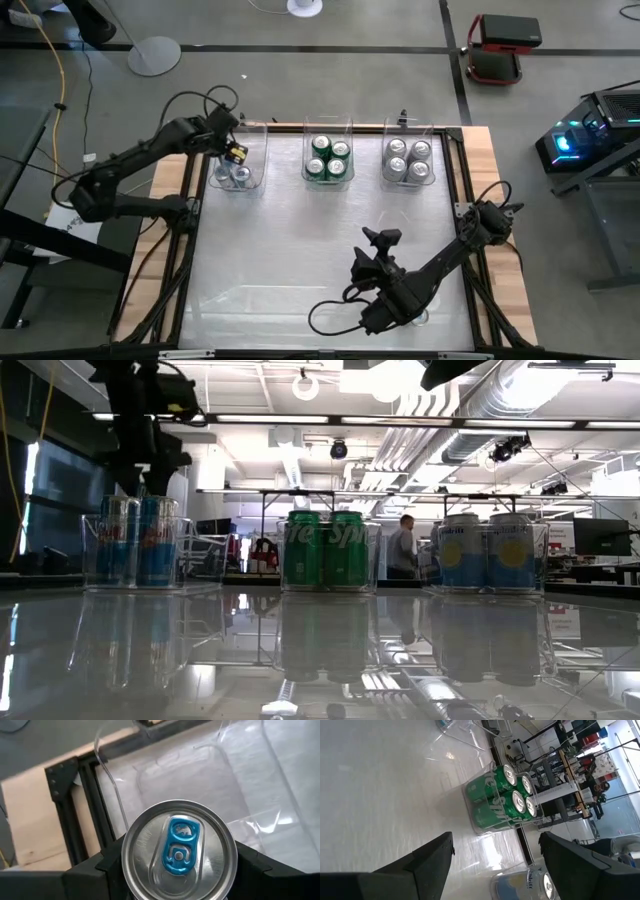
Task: Sort soda cans
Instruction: Put the left blue can into the left transparent bin, then put the blue can into the left transparent bin
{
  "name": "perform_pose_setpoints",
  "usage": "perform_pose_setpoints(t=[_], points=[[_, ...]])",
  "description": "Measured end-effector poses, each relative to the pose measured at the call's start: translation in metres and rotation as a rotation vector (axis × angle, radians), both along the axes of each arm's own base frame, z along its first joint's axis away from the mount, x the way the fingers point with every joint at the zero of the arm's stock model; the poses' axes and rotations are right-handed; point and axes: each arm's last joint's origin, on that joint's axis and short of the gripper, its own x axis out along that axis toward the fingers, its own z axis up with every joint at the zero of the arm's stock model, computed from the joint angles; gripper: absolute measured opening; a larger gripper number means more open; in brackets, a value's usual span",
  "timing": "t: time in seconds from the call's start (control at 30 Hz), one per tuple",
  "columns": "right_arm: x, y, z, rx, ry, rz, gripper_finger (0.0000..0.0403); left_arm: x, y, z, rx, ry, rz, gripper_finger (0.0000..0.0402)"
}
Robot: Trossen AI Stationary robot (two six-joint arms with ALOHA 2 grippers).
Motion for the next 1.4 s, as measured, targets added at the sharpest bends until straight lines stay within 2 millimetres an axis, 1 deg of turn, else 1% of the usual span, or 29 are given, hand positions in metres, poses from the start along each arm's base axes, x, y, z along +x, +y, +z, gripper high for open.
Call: perform_pose_setpoints(t=[0.27, 0.33, 0.57, 0.83, 1.17, 1.27, 1.4], points=[[0.000, 0.000, 0.000, -0.001, -0.001, 0.000, 0.0291, -0.007, 0.002, -0.028, -0.070, -0.065, 0.038, 0.0225], [0.000, 0.000, 0.000, -0.001, -0.001, 0.000, 0.0291, -0.009, 0.001, -0.034, -0.085, -0.057, 0.042, 0.0225], [0.000, 0.000, 0.000, -0.002, -0.001, 0.000, 0.0291, -0.010, 0.000, -0.040, -0.093, -0.054, 0.047, 0.0243], [0.000, 0.000, 0.000, -0.005, -0.002, 0.002, 0.0291, -0.014, -0.005, -0.037, -0.093, -0.072, 0.032, 0.0252], [-0.002, 0.001, 0.001, 0.019, 0.022, 0.003, 0.0291, -0.022, -0.015, -0.023, -0.045, -0.139, 0.020, 0.0300], [-0.008, 0.002, 0.009, 0.037, 0.020, 0.021, 0.0291, -0.025, -0.019, -0.018, -0.031, -0.179, 0.005, 0.0304], [-0.026, 0.005, 0.032, 0.106, -0.012, 0.053, 0.0291, -0.030, -0.026, -0.008, 0.002, -0.238, -0.032, 0.0305]])
